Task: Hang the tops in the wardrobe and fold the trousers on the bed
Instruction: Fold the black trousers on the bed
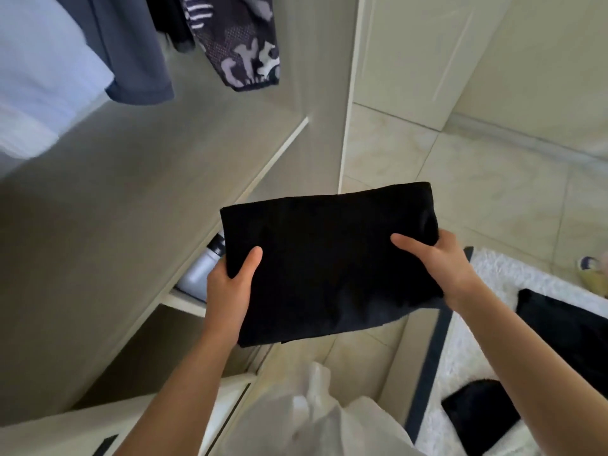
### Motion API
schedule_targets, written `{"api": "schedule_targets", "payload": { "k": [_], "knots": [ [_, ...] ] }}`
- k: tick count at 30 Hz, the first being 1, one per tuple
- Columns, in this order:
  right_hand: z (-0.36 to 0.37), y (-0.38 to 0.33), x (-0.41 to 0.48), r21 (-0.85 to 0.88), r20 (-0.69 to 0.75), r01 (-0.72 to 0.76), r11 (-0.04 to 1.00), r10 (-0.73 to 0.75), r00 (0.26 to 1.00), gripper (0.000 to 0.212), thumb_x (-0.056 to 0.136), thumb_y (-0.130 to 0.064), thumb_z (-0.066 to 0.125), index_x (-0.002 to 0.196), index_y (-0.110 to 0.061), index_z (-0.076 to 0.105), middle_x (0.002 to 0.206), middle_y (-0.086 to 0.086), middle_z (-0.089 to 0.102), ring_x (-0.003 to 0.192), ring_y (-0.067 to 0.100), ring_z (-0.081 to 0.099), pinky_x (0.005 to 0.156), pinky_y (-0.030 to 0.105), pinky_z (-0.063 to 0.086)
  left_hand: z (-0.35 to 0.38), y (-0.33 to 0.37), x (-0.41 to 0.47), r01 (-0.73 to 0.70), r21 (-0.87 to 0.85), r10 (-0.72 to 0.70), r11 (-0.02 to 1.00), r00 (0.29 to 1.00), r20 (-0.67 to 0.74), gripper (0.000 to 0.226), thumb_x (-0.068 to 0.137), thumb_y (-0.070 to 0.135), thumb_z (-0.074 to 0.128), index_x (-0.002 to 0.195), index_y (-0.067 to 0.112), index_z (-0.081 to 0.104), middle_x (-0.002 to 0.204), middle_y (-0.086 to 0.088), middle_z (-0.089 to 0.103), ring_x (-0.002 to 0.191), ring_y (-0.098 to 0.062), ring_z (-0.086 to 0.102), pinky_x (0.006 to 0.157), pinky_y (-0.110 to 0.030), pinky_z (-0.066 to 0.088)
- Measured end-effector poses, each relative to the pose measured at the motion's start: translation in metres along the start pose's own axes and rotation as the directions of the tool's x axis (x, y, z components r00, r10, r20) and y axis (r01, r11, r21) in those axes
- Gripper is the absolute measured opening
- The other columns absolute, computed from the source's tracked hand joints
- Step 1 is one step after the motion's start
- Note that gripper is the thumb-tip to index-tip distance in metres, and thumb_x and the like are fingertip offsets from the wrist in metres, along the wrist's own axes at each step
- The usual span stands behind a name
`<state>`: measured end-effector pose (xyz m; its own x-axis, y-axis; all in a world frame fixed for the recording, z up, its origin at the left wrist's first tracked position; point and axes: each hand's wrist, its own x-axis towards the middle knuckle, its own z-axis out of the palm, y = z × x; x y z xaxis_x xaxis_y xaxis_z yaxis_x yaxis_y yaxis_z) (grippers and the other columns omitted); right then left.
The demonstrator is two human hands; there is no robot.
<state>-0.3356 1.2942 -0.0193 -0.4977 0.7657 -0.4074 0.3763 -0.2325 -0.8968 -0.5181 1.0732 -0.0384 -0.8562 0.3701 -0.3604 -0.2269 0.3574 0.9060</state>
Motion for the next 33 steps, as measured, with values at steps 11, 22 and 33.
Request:
{"api": "schedule_targets", "payload": {
  "k": [11, 22, 33],
  "knots": [
    [0.057, -0.090, 0.104, -0.078, 0.221, 0.035, 0.996, -0.017, 0.975, 0.023, 0.079, -0.033, 0.078, 0.097, -0.028, 0.064, 0.097, -0.001, 0.072, 0.091, 0.022, 0.069, 0.083, 0.041, 0.057, -0.012, 0.050, 0.056, -0.006, -0.154, -0.032, 0.988, 0.970, -0.241, 0.015, 0.087, 0.049, 0.067, 0.099, 0.041, 0.064, 0.108, 0.009, 0.068, 0.102, -0.016, 0.065, 0.090, -0.043, 0.054],
    [0.152, -0.170, 0.219, -0.151, 0.598, -0.120, 0.981, 0.188, 0.779, 0.035, 0.078, -0.024, 0.075, 0.108, -0.008, 0.068, 0.098, 0.013, 0.074, 0.090, 0.030, 0.071, 0.082, 0.040, 0.057, -0.043, 0.066, 0.104, -0.018, -0.381, -0.199, 0.925, 0.829, -0.522, 0.049, 0.083, 0.035, 0.076, 0.125, 0.015, 0.064, 0.111, -0.007, 0.072, 0.102, -0.025, 0.069, 0.089, -0.037, 0.053],
    [0.218, -0.154, 0.269, -0.289, 0.480, 0.272, 0.918, -0.106, 0.871, 0.049, 0.096, -0.038, 0.053, 0.131, -0.003, 0.051, 0.127, 0.015, 0.060, 0.119, 0.033, 0.055, 0.099, 0.037, 0.043, -0.056, 0.039, 0.146, 0.221, -0.056, -0.196, 0.974, 0.687, -0.700, 0.056, 0.087, 0.048, 0.066, 0.126, 0.008, 0.062, 0.118, -0.016, 0.067, 0.109, -0.036, 0.064, 0.100, -0.048, 0.050]
  ]
}}
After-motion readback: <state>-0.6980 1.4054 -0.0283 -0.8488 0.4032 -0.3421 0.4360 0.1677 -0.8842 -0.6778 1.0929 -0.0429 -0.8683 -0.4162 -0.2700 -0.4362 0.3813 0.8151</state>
